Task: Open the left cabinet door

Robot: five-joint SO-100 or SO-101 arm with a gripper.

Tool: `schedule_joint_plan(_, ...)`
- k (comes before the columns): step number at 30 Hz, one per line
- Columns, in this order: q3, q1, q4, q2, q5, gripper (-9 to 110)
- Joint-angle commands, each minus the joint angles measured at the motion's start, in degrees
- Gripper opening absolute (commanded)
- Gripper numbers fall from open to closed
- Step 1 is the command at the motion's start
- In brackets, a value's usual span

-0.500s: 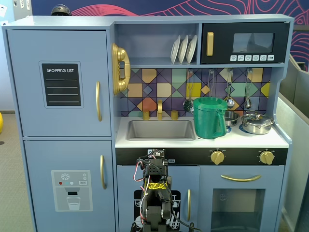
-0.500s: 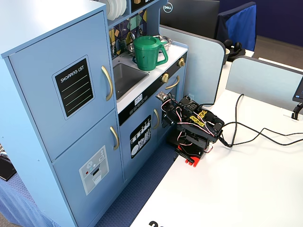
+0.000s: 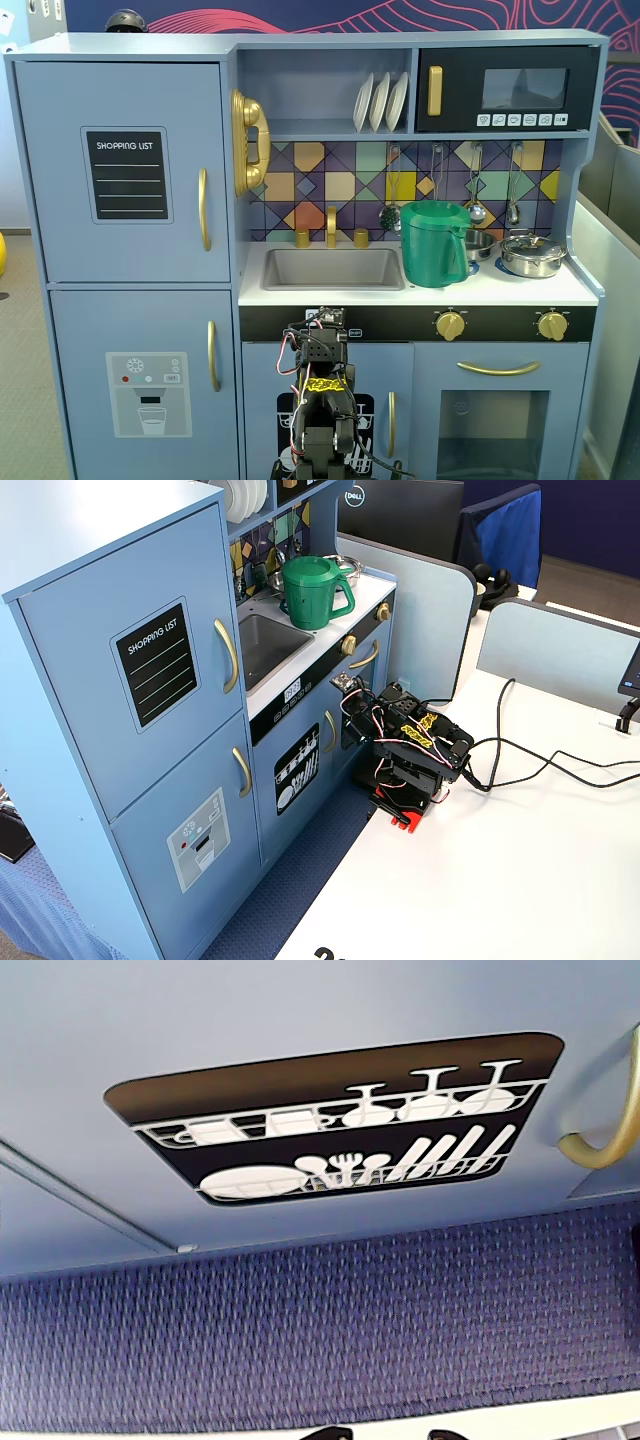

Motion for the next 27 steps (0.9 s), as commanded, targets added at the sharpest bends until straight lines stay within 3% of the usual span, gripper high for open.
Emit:
schedule_joint_plan(1,3.4,-0.6,0.9,-0.4,-3.1,0)
schedule_joint_plan(6,-0.9,-2.4,-15.8,-0.4,-1.1,0)
schedule_joint_plan(13,-16.3,-16.3,-23.5,-0.5,5.5,0)
schedule_joint_plan(22,-27.0,-25.3,-39.1,-3.2,-12.0,1)
schedule_joint_plan(27,-36.7,-32.8,-48.7,-14.1,-15.3,7)
